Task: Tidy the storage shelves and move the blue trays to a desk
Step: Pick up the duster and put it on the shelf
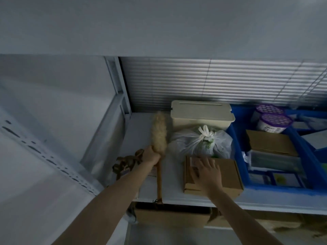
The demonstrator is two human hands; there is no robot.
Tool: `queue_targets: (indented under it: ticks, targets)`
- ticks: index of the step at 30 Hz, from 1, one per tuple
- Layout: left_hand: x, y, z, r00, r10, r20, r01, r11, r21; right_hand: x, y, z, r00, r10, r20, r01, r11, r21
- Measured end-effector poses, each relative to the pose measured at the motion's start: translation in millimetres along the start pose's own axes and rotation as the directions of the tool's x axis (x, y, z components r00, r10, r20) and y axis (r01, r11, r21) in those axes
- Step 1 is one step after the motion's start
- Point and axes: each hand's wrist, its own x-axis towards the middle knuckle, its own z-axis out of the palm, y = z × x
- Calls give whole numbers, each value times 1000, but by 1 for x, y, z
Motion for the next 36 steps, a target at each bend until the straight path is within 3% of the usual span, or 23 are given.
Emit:
queue_targets:
  ticks: [6, 11, 13, 16, 19, 23, 28, 31, 36]
  targets:
    - [56, -10, 19, 998, 59, -25, -58, 997, 44, -6, 9, 12, 994, -57, -93, 57, 998, -9]
    - [11, 0, 12, 960, 279, -15, -273, 950, 154, -9, 9, 15, 994, -57, -98, 57, 998, -5]
    - [-14, -18, 6, 929, 369, -17, -342, 877, 338, -11, 8, 15, 995, -54, -88, 54, 999, -2]
    - [-40, -52, -5, 922, 368, 116, -347, 657, 669, -11, 6, 13, 995, -51, -87, 50, 999, -15]
    - [-41, -72, -17, 916, 365, 163, -362, 581, 729, -10, 5, 12, 995, -50, -88, 48, 998, -28]
    - [-37, -73, -21, 916, 384, 115, -349, 624, 699, -10, 6, 13, 996, -43, -82, 39, 998, -47]
    - [-56, -59, 11, 836, 546, 62, -462, 637, 618, -10, 5, 13, 995, -41, -94, 36, 998, -52]
    - [-61, -62, 34, 867, 486, 111, -457, 685, 568, -11, 6, 13, 994, -42, -99, 38, 998, -43]
    - [-58, -62, 38, 897, 441, 37, -410, 794, 450, -11, 5, 12, 992, -51, -113, 47, 998, -37]
